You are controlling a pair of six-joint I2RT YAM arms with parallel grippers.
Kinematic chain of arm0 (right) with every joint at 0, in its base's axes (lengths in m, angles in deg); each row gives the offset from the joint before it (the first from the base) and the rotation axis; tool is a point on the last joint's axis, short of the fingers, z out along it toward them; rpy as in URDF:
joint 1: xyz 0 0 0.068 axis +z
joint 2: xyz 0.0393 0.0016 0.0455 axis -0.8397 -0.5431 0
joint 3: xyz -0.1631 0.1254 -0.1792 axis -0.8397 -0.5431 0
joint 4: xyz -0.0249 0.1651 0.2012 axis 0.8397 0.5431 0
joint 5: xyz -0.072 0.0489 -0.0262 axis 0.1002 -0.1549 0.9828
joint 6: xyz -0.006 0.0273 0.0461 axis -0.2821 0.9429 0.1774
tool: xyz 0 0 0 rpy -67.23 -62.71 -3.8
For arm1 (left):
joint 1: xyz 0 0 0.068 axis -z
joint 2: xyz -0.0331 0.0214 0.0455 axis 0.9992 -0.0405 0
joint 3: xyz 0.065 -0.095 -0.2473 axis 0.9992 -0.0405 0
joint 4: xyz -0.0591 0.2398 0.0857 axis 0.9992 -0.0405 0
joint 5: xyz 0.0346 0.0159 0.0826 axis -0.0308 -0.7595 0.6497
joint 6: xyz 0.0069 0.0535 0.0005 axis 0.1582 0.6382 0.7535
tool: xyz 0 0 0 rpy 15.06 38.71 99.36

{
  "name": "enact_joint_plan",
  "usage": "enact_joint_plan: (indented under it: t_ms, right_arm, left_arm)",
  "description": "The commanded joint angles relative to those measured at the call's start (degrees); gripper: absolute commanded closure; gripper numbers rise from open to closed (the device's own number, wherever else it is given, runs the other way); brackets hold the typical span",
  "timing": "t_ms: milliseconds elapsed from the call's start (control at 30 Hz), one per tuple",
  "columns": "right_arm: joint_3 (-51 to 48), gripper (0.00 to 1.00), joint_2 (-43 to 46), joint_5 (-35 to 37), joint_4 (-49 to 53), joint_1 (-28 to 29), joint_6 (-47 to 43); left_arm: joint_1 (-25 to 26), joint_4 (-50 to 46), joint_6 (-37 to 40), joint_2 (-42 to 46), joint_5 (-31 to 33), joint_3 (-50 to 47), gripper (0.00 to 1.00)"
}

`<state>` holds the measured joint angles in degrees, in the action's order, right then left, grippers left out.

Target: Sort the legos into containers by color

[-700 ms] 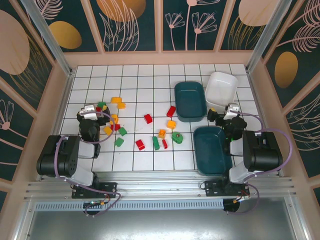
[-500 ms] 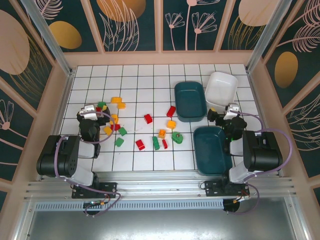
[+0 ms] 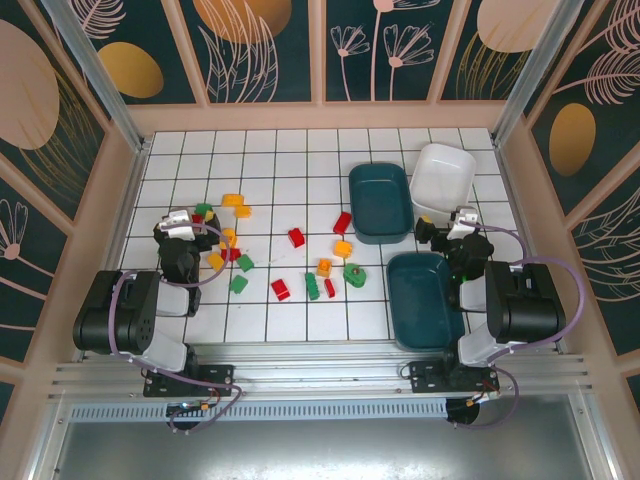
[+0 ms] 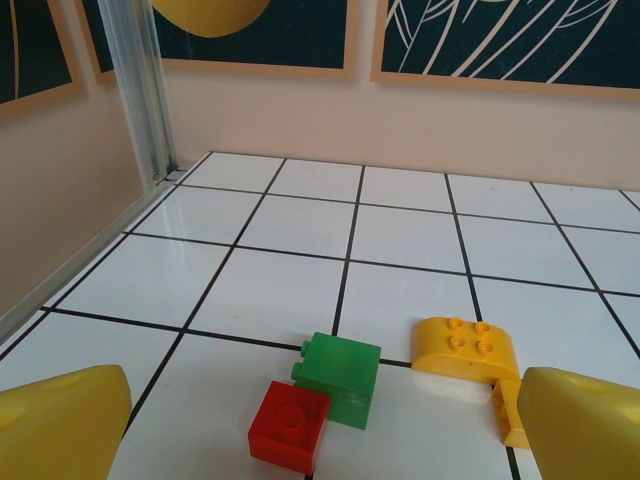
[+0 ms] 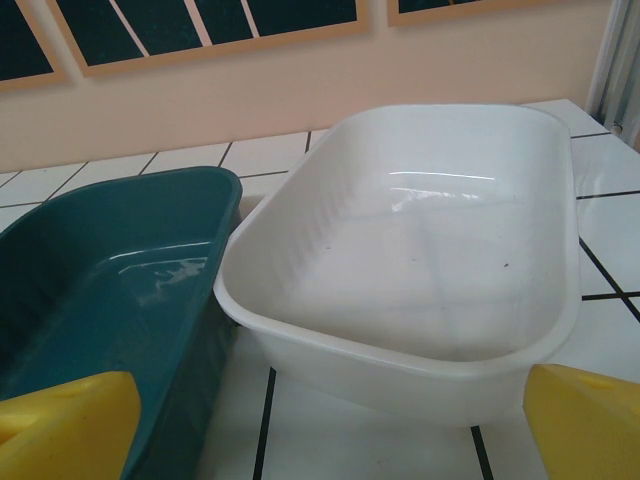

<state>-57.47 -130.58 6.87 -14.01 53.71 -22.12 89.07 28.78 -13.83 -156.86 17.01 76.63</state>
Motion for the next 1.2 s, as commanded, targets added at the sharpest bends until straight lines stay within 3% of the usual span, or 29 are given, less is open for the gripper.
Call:
enact_joint_plan:
  t_ms: [0, 667, 767, 833, 967, 1067, 1167]
  right_arm:
    - [0.06, 0.01, -0.19, -0.21, -1.68, -0.16, -0.36]
    - [0.15, 0.01, -0.31, -0.14, -1.68, -0.13, -0.36]
    - [1.44, 0.01, 0.55, 7.24, 1.13, 0.82, 1.17]
    - [4.7, 0.01, 3.77, 12.99, 10.35, 1.95, 2.02]
    - [13.81, 0.01, 10.75, 16.13, 27.16, 3.84, 1.41]
    - [19.44, 0.01, 17.97, 24.76, 36.11, 10.42, -0.8]
    - [32.12, 0.01, 20.87, 34.29, 56.19, 18.02, 0.21]
  left_arm:
    - [-0.42, 0.86, 0.6, 0.27, -0.64, 0.31, 0.01]
    - [-0.38, 0.88, 0.54, 0.2, -0.62, 0.28, 0.01]
    - [-0.38, 1.28, 0.34, 0.65, 0.14, 0.12, 0.01]
    - [-0.42, -6.41, 0.18, 5.46, 0.6, 1.91, 0.01]
    - [-0.34, -19.26, -0.84, 15.05, -2.73, 6.34, 0.01]
    - [-0.34, -23.3, -6.13, 23.53, -4.65, 7.14, 0.01]
    - [-0.33, -29.41, -10.45, 31.56, -8.06, 9.45, 0.01]
